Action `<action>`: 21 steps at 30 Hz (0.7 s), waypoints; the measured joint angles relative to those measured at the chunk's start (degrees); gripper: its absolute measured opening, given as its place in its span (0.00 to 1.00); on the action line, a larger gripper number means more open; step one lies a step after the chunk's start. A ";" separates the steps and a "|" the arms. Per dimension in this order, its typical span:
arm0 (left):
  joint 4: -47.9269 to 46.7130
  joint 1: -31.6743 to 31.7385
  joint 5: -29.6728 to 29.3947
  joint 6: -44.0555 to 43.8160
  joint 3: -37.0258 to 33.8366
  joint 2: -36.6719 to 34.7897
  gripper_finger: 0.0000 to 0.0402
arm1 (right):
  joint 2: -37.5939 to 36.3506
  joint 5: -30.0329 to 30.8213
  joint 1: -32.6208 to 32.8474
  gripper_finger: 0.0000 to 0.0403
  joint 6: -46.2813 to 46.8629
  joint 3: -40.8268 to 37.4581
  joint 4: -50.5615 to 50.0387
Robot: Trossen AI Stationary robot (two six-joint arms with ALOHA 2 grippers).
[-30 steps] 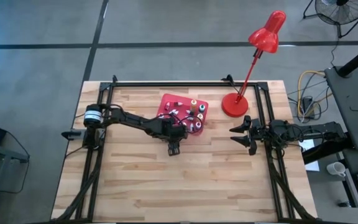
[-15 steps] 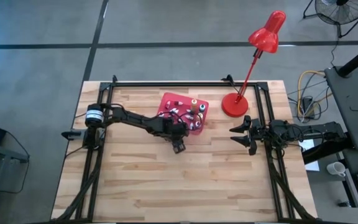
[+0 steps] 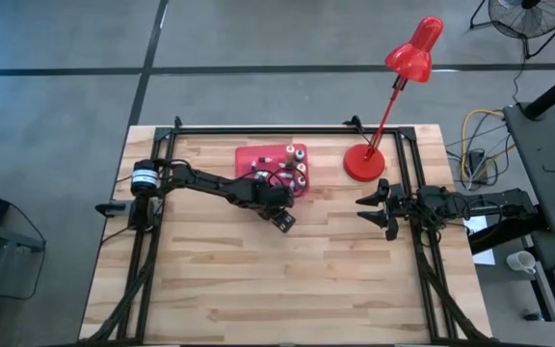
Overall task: Pick & Place food coloring
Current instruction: Put the small dark blue food coloring bottle into the pink bin
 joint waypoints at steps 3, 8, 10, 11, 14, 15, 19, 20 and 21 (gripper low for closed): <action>-0.40 0.04 0.28 -1.84 0.61 0.05 0.42 | 0.00 0.00 0.00 0.50 0.00 0.00 0.00; -0.42 0.18 -0.41 -3.73 1.10 0.11 0.42 | 0.00 0.00 0.00 0.50 0.00 0.00 0.00; -0.40 0.28 -1.61 -4.06 1.10 0.11 0.42 | 0.00 0.00 0.00 0.50 0.00 0.00 0.00; -0.40 0.25 -2.48 -4.03 1.10 0.14 0.42 | 0.00 0.00 0.00 0.50 0.00 0.00 0.02; -0.50 0.24 -3.69 -3.00 1.08 0.17 0.42 | 0.00 0.00 0.00 0.50 0.00 0.00 0.00; -0.55 0.24 -3.95 -2.50 1.08 0.20 0.42 | 0.00 0.00 0.00 0.50 0.00 0.00 0.02; -0.97 0.24 -4.05 0.04 1.04 0.22 0.42 | 0.00 0.00 0.00 0.50 0.00 0.00 0.02; -1.17 0.24 -4.02 1.25 1.04 0.22 0.42 | 0.00 0.00 0.00 0.50 0.00 0.00 0.00; -1.61 0.24 -3.92 2.54 1.16 0.20 0.42 | 0.00 0.00 0.00 0.50 0.00 0.00 0.02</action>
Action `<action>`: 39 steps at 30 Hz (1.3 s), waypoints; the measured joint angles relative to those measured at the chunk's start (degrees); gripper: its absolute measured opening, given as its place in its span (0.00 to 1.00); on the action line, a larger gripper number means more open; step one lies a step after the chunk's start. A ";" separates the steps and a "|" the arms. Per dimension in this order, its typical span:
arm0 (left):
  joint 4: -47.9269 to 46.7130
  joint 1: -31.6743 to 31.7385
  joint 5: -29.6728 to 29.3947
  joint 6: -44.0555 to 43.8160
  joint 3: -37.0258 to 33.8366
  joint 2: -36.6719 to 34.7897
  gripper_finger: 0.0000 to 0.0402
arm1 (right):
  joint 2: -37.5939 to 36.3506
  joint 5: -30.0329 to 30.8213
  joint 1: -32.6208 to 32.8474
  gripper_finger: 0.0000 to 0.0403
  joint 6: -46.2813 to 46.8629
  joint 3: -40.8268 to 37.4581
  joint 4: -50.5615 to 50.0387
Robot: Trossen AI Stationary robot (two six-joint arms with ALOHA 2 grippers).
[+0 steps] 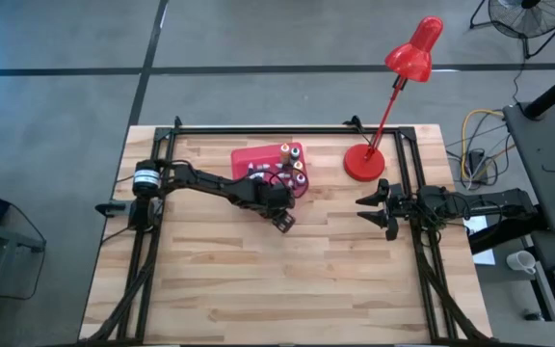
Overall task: Pick & Place food coloring
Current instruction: Put the small dark blue food coloring bottle into the pink bin
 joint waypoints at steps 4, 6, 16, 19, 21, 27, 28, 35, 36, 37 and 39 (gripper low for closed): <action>-0.45 -0.15 0.22 6.05 1.14 -0.70 0.42 | 0.01 0.00 0.00 0.50 0.00 0.00 -0.01; -0.49 -0.15 0.12 9.47 1.76 -1.76 0.42 | 0.01 0.00 0.00 0.50 0.00 0.00 -0.02; -1.65 -2.53 0.86 58.82 5.56 -3.76 0.42 | 0.01 0.02 -0.02 0.50 0.00 0.00 -0.02; -5.18 -2.45 1.00 57.21 6.33 -3.02 0.42 | 0.02 0.02 -0.02 0.50 0.00 0.00 -0.01; -7.66 -1.98 0.22 51.34 6.81 -2.80 0.42 | 0.02 0.00 -0.02 0.50 0.00 0.00 -0.04; -12.82 -3.81 -2.52 76.27 6.50 -2.80 0.42 | 0.04 0.01 -0.02 0.50 0.00 0.00 -0.02; -12.15 -4.09 -2.75 83.80 6.42 -2.80 0.42 | 0.04 -0.02 0.00 0.50 0.00 0.00 -0.04; -4.94 -1.65 -7.23 100.66 5.06 -1.99 0.42 | 0.02 -0.01 0.00 0.50 0.00 0.00 -0.02; -5.24 -1.32 -7.45 101.94 4.98 -1.76 0.42 | 0.02 -0.01 0.00 0.50 0.00 0.00 -0.02; -5.26 -1.10 -7.36 102.77 4.97 -1.54 0.42 | 0.02 0.02 0.00 0.50 0.00 0.00 -0.02; -4.83 -0.87 -7.13 103.11 4.78 -1.45 0.42 | 0.02 0.00 0.00 0.50 0.00 0.00 -0.02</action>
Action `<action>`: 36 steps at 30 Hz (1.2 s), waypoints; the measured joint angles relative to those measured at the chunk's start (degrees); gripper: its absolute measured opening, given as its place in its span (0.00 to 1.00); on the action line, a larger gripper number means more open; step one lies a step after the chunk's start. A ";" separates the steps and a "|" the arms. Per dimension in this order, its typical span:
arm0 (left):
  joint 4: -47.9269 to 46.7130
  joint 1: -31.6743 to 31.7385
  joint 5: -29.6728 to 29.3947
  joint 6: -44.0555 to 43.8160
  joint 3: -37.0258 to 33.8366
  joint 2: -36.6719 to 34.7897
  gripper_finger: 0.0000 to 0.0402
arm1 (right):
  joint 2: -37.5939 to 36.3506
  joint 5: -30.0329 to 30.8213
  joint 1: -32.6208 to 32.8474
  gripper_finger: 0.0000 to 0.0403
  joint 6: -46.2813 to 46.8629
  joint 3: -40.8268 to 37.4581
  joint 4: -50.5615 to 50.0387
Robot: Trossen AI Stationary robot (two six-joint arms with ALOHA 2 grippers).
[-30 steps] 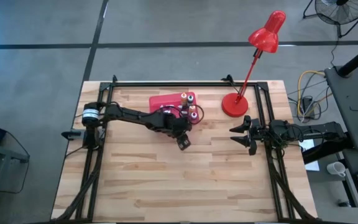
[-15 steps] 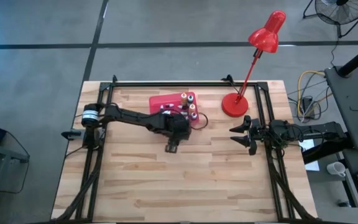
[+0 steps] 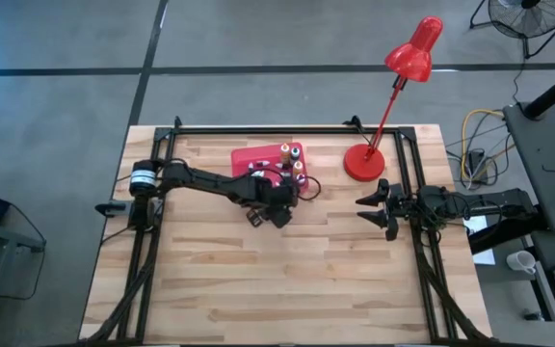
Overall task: Pick & Place food coloring
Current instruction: Put the small dark blue food coloring bottle into the pink bin
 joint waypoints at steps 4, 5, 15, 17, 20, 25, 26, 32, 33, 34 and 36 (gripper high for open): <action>0.79 -0.02 1.66 2.07 -1.53 0.64 0.42 | 0.01 0.00 0.00 0.50 0.00 0.00 0.00; 1.32 -0.04 2.23 2.91 -2.23 0.86 0.42 | 0.01 0.01 0.00 0.50 0.00 0.00 -0.01; 8.98 -0.35 1.13 7.64 -5.59 1.69 0.42 | 0.02 0.00 0.00 0.50 0.00 0.00 0.00; 9.10 -0.35 1.19 7.20 -5.38 1.69 0.42 | 0.02 0.00 0.00 0.50 0.00 0.00 0.00; 9.02 -0.31 2.75 6.24 -5.58 1.69 0.42 | 0.02 0.00 0.00 0.50 0.00 0.00 0.00; 8.80 -1.24 6.21 4.40 -5.62 1.69 0.42 | 0.02 0.00 0.00 0.50 0.00 0.00 0.00; 8.82 -1.48 6.34 4.39 -5.62 1.69 0.42 | 0.02 0.00 0.00 0.50 0.00 0.00 -0.01; 8.46 -1.81 5.42 -3.83 -5.43 1.69 0.42 | 0.02 0.00 0.00 0.50 0.00 0.00 0.00; 7.82 -1.81 4.56 -7.84 -5.00 1.69 0.42 | 0.02 0.00 0.00 0.50 0.00 0.00 0.00; 7.06 -1.79 3.78 -12.35 -4.31 1.69 0.42 | 0.02 0.00 0.00 0.50 0.00 0.00 0.00; 5.93 -1.77 3.20 -22.30 -2.85 1.63 0.42 | 0.02 0.00 0.00 0.50 0.00 0.00 0.00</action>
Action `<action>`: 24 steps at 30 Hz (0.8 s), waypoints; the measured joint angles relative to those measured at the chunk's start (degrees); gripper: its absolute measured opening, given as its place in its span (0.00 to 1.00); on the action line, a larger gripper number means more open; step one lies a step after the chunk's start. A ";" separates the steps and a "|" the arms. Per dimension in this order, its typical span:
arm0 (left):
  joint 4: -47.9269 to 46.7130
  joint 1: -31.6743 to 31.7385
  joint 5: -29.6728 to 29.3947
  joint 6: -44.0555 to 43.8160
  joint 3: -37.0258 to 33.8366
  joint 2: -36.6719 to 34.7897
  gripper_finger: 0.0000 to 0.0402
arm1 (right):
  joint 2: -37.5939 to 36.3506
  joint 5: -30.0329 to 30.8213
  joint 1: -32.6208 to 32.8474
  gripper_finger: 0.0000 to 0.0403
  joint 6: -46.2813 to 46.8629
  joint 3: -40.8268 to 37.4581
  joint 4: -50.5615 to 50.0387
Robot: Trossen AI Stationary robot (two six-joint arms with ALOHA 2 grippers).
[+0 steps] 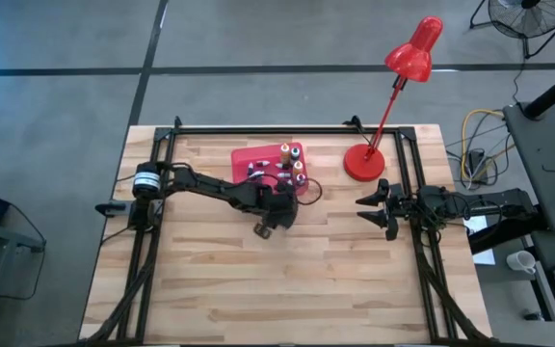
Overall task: Pick & Place food coloring
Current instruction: Put the small dark blue food coloring bottle into the pink bin
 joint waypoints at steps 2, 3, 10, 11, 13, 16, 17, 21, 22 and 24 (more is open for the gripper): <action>-0.11 0.02 -0.16 -10.41 1.28 -0.04 0.42 | 0.00 0.00 0.00 0.50 0.00 0.00 0.00; -0.11 0.00 0.20 -15.26 1.85 -0.04 0.42 | 0.00 0.00 0.00 0.50 0.00 0.00 0.00; -0.29 0.45 6.60 -35.59 2.95 0.40 0.42 | 0.00 0.00 0.00 0.50 0.00 0.00 0.00; -0.38 0.46 6.88 -38.16 2.94 0.76 0.42 | 0.00 0.00 0.00 0.50 0.00 0.00 -0.02; -0.37 0.48 7.38 -43.02 2.88 1.43 0.42 | 0.00 0.00 0.00 0.50 0.00 0.00 -0.01; 0.17 0.46 7.29 -45.41 2.88 2.61 0.42 | 0.00 0.00 -0.01 0.50 0.00 0.00 -0.01; 0.18 0.42 6.73 -45.55 2.88 3.11 0.42 | 0.00 0.00 0.00 0.50 0.00 0.00 -0.02; 0.93 0.37 5.68 -45.71 2.88 4.28 0.42 | 0.03 0.01 -0.02 0.50 0.00 0.00 -0.02; 1.43 0.37 5.47 -45.78 2.88 4.49 0.42 | 0.02 0.02 -0.02 0.50 0.00 0.00 0.00; 2.34 0.36 4.34 -45.85 2.88 4.94 0.42 | 0.04 0.00 -0.02 0.50 0.00 0.00 -0.02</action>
